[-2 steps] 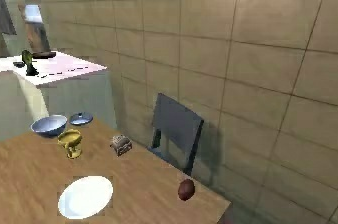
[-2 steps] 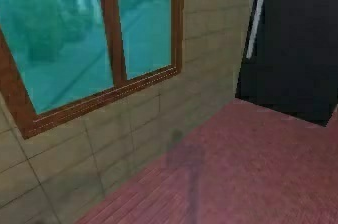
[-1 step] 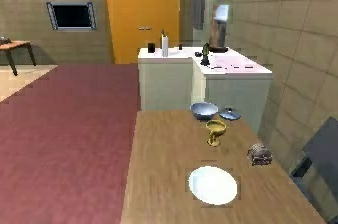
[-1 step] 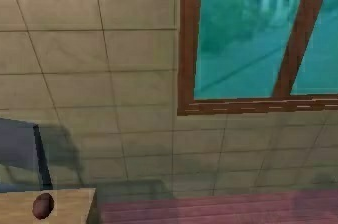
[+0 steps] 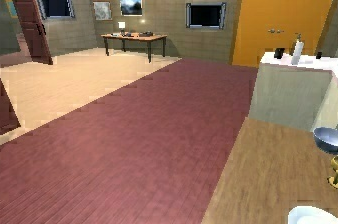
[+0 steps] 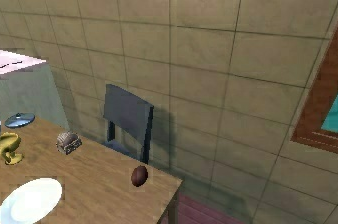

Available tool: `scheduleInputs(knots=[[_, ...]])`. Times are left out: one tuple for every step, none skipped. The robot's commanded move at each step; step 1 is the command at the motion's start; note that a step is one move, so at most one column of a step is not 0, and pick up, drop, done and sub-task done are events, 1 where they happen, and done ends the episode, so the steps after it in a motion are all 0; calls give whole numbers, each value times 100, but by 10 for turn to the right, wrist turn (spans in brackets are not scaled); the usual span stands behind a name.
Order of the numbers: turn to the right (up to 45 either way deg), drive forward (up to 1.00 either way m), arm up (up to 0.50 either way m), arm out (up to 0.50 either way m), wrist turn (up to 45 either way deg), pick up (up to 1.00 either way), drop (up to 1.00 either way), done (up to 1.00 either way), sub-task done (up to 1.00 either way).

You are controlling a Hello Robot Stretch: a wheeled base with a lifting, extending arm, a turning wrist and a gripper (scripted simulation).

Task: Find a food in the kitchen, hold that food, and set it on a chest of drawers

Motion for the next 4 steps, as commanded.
scheduleInputs(knots=[[0,0,50,0,0,0,0,0,0],[0,0,36,0,0,0,0,0,0],[0,0,0,28,0,0,0,0,0],[0,0,0,0,450,0,0,0,0]])
